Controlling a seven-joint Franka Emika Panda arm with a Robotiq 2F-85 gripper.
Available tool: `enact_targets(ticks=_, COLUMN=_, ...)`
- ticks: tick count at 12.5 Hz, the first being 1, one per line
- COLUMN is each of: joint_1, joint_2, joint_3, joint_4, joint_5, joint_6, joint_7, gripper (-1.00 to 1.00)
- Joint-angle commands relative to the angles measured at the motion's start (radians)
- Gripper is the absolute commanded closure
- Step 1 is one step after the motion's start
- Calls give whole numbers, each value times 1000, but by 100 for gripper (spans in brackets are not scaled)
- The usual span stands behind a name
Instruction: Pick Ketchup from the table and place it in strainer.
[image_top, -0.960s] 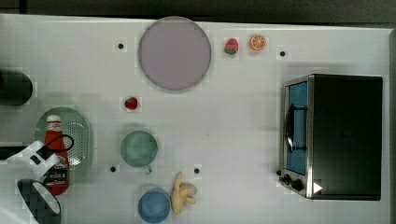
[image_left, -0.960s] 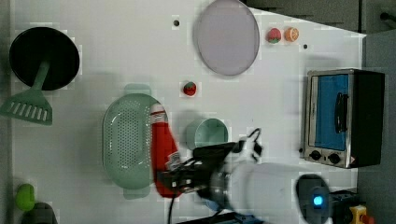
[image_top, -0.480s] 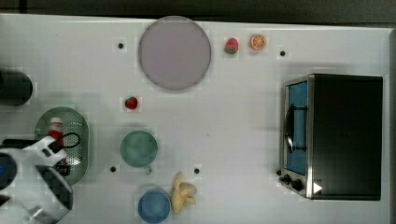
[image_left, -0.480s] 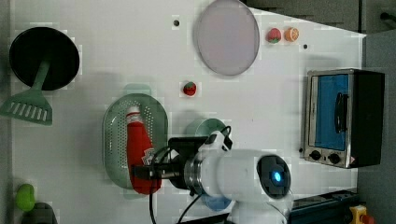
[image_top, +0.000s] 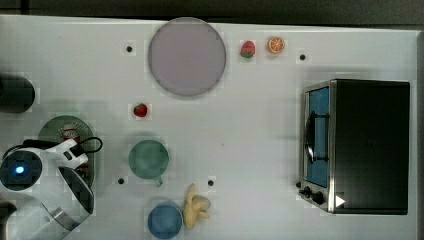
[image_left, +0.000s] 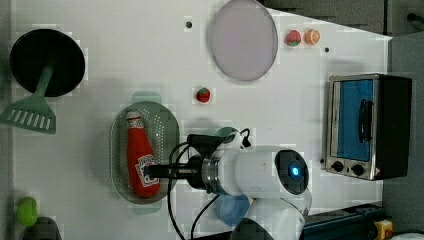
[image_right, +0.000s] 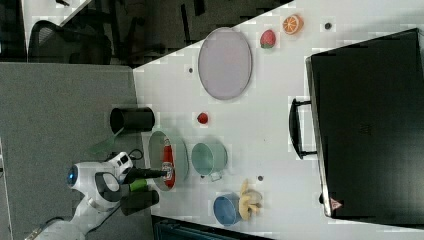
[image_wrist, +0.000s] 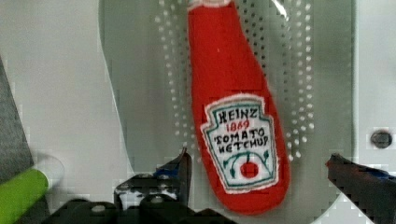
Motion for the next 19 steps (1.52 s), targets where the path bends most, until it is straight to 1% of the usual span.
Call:
enact_targets(ticks=1, joint_1=-55, joint_2=-139, joint_3=10, joint_4=27, joint_5=24, joint_6=-1, joint_7=53, gripper=-100)
enact_targets(ticks=3, joint_1=-110, joint_2=-224, joint_3=1, joint_4=33, joint_5=28, joint_6=-42, joint_7=53, gripper=-100)
enact_targets(ticks=5, joint_1=-167, joint_2=-316, joint_3=-40, joint_4=42, joint_5=28, joint_6=-133, joint_7=53, gripper=-100)
enact_targets(ticks=7, joint_1=-215, joint_2=-411, joint_3=-116, joint_4=50, joint_5=28, joint_6=-238, joint_7=47, gripper=-100)
enact_targets(ticks=9, joint_1=-242, joint_2=-504, joint_3=-215, joint_4=68, joint_5=28, joint_6=-346, joint_7=26, gripper=-100)
enact_targets(ticks=13, joint_1=-248, joint_2=-640, joint_3=-411, joint_4=142, joint_5=28, joint_6=-604, joint_7=-15, gripper=-100)
enact_targets(ticks=17, joint_1=-248, joint_2=-679, joint_3=-529, joint_4=229, joint_5=37, joint_6=-816, joint_7=-127, gripper=-100)
enact_targets(ticks=19, joint_1=-248, joint_2=-678, joint_3=-567, joint_4=236, joint_5=86, joint_6=-839, joint_7=-127, gripper=-100)
